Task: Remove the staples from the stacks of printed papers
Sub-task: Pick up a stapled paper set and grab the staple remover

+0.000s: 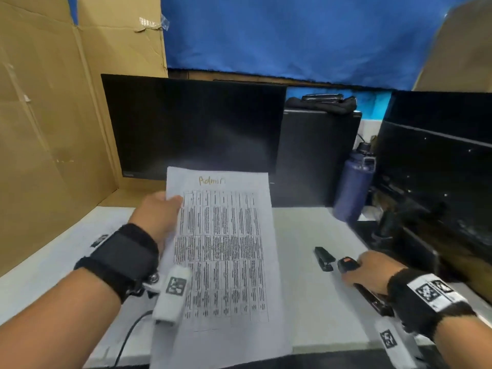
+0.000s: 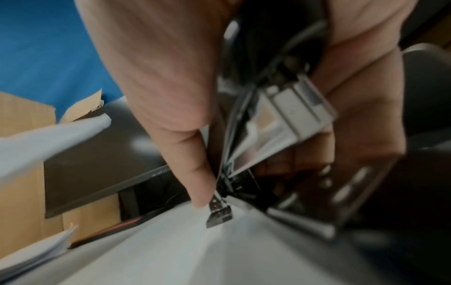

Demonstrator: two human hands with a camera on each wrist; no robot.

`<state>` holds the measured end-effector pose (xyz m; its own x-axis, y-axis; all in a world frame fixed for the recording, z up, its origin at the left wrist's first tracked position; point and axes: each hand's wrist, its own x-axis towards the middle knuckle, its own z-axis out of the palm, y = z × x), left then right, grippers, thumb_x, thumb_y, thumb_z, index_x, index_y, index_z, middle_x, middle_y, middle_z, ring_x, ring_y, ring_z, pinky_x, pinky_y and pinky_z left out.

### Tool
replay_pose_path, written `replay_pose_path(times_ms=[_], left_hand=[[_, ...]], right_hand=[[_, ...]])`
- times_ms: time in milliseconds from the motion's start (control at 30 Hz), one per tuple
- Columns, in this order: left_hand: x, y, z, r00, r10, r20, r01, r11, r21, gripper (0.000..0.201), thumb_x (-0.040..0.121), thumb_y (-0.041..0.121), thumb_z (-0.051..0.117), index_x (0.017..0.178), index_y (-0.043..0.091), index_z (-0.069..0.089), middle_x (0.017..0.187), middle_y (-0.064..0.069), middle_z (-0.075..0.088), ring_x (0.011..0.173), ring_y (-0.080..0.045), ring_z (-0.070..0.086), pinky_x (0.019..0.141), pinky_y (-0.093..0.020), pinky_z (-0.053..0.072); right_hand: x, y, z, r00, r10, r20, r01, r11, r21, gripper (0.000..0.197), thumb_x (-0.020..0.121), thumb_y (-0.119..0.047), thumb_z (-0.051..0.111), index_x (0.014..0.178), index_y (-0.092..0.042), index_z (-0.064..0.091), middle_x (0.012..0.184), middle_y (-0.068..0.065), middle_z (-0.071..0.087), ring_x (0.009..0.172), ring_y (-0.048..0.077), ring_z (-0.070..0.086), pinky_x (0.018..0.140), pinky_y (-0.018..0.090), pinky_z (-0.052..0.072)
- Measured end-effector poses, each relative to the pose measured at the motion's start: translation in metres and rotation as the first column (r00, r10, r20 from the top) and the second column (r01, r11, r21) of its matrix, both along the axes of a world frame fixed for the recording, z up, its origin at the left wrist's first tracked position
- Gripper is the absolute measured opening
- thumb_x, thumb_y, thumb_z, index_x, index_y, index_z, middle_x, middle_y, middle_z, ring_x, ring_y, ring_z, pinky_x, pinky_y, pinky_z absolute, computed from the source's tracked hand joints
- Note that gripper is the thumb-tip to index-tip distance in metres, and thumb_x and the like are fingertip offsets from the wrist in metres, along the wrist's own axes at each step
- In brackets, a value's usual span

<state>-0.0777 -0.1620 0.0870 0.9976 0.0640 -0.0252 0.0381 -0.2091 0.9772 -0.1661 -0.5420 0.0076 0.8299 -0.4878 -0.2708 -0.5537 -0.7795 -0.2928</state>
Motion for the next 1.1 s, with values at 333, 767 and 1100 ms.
replay_pose_path(times_ms=[333,767,1100], left_hand=[[-0.007,-0.031,-0.085,0.715,-0.515,-0.472,0.585,0.072,0.808,0.105,0.079,0.077,0.059,0.153,0.056,-0.012,0.172,0.009,-0.009,0.16,-0.028,-0.001,0.127,-0.055,0.016],[-0.03,-0.073,-0.086,0.753,-0.432,-0.496,0.543,-0.018,0.84,0.118,0.065,0.093,0.05,0.156,0.049,-0.012,0.172,-0.004,-0.009,0.156,-0.045,0.008,0.126,-0.058,0.014],[0.057,0.087,-0.045,0.979,-0.021,-0.202,0.199,0.3,0.933,0.064,0.095,0.06,0.05,0.146,0.023,0.049,0.151,-0.007,0.047,0.133,-0.027,0.053,0.108,-0.038,0.046]], right_hand=[[-0.006,-0.008,-0.004,0.996,0.083,-0.014,-0.084,0.993,-0.081,0.038,0.083,-0.054,0.062,0.092,-0.017,0.064,0.088,0.001,0.069,0.084,0.018,0.066,0.071,0.028,0.049],[0.017,-0.035,-0.01,0.999,0.017,0.052,-0.005,0.971,-0.238,0.058,0.081,-0.065,0.052,0.116,-0.02,0.061,0.108,0.003,0.066,0.105,0.024,0.06,0.095,0.038,0.049],[0.06,0.033,-0.006,0.912,0.408,-0.044,-0.41,0.899,-0.154,0.045,0.088,-0.055,0.06,0.13,-0.039,0.053,0.131,-0.004,0.045,0.126,0.023,0.043,0.104,0.031,0.04]])
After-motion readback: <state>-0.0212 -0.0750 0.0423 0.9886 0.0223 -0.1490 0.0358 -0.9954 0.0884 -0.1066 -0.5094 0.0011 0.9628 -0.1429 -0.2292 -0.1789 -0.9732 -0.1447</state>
